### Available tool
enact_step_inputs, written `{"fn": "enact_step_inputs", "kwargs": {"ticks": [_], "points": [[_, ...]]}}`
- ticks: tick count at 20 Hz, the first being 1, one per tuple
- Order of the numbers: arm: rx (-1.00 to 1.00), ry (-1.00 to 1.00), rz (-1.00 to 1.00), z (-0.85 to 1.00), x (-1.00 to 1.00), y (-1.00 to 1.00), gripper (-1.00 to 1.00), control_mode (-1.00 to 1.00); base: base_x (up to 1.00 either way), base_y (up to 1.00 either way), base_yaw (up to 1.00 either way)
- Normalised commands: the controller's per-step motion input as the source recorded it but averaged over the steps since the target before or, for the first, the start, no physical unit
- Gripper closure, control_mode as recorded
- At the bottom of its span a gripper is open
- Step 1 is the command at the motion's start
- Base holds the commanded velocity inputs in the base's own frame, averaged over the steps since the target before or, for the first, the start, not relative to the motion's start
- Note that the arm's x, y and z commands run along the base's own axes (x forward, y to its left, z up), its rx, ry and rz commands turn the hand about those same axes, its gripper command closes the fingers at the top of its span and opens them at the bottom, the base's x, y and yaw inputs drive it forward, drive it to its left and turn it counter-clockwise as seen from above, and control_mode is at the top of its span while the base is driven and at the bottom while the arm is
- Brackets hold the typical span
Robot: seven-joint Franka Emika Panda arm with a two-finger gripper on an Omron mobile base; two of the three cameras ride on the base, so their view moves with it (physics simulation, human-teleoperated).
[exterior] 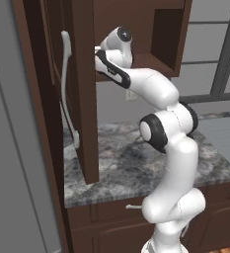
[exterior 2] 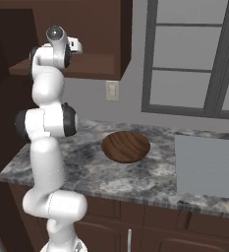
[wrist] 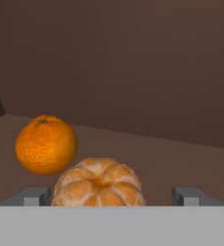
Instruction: Pick the tangerines from the cabinet and place them in one bowl. Pick the potato from the sink and place it in the other bowl.
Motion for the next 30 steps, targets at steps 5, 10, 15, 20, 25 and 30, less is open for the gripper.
{"fn": "enact_step_inputs", "kwargs": {"ticks": [5,10,15,20,25,30], "points": [[0.00,0.03,0.00,-0.04,0.15,0.06,-1.00,-1.00,0.00,0.00,0.00],[0.00,0.04,0.00,-0.10,0.11,0.07,1.00,-1.00,0.00,0.00,0.00],[0.00,0.01,0.00,-0.04,0.05,0.00,1.00,-1.00,0.00,0.00,0.00],[0.00,-0.03,0.00,-0.05,0.00,0.00,1.00,-1.00,0.00,0.00,0.00],[0.00,-0.13,0.00,-0.12,0.00,0.00,1.00,-1.00,0.00,0.00,0.00],[0.02,-0.13,0.00,-0.13,-0.05,-0.02,1.00,-1.00,0.00,0.00,0.00]]}}
